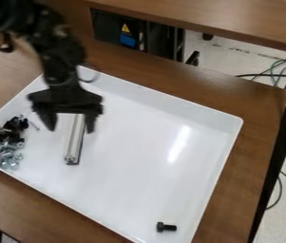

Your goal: Sweep into pile

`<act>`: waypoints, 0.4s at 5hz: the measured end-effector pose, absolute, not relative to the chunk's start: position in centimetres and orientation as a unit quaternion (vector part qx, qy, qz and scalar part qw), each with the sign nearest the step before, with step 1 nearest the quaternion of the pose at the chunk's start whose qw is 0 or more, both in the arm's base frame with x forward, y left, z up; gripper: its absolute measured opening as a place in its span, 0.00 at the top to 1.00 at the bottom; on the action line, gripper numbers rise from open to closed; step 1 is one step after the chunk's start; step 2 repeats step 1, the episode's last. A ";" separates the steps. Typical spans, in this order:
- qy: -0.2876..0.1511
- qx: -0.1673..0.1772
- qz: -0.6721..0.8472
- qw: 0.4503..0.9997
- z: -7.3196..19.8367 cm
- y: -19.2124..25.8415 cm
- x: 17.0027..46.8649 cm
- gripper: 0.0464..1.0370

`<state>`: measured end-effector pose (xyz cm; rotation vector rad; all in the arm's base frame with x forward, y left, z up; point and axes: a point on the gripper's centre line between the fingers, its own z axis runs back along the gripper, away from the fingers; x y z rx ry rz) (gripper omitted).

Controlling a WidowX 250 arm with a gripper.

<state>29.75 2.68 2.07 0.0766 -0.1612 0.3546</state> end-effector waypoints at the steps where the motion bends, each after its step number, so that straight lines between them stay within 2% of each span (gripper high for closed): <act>1: -0.106 0.042 0.132 0.985 4.6 -1.4 29.8 0.04; 2: -0.106 0.042 0.132 0.985 4.6 -1.4 29.8 0.04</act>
